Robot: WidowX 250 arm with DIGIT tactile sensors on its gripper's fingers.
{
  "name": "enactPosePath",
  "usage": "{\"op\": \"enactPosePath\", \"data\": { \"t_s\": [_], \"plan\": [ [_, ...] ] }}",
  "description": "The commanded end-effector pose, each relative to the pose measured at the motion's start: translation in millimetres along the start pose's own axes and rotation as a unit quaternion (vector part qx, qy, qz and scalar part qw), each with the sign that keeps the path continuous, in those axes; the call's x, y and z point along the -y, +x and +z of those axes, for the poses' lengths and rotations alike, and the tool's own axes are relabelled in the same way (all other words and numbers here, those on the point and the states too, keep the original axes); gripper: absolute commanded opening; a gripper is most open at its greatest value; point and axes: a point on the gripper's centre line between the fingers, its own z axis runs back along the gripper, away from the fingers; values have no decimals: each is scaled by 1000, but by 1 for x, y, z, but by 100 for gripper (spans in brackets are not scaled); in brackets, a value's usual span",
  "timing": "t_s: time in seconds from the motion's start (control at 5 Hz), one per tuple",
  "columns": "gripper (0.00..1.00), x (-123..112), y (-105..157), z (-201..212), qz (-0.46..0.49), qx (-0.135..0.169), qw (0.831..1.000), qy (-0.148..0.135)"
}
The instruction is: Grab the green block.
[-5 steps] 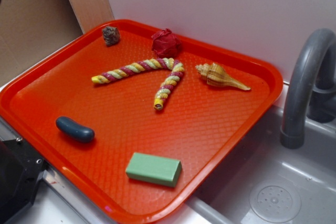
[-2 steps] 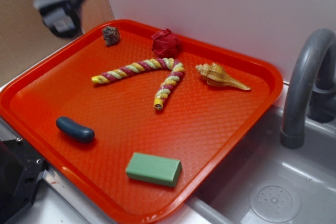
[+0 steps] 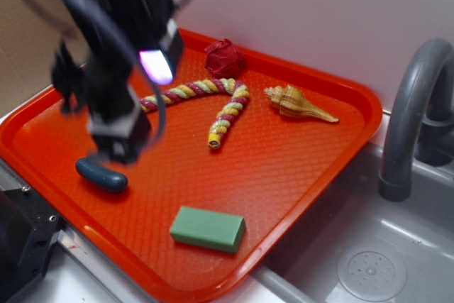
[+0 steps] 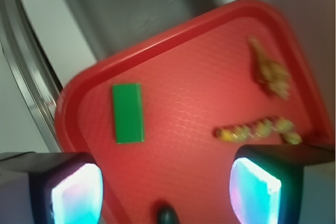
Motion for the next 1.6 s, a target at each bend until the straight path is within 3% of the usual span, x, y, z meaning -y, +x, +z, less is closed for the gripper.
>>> {"op": "enactPosePath", "data": {
  "t_s": [0.0, 0.4, 0.6, 0.8, 1.0, 1.4],
  "plan": [
    [100, 19, 13, -41, 55, 52, 996, -46],
    [100, 27, 9, -90, 52, 6, 998, -47],
    [100, 41, 8, -107, 32, -6, 998, -59],
    [100, 51, 9, -122, 36, 0, 996, -84],
    [0, 54, 9, -127, 35, 2, 996, -83],
    [0, 34, -3, -111, 82, 16, 996, -26]
  ]
}}
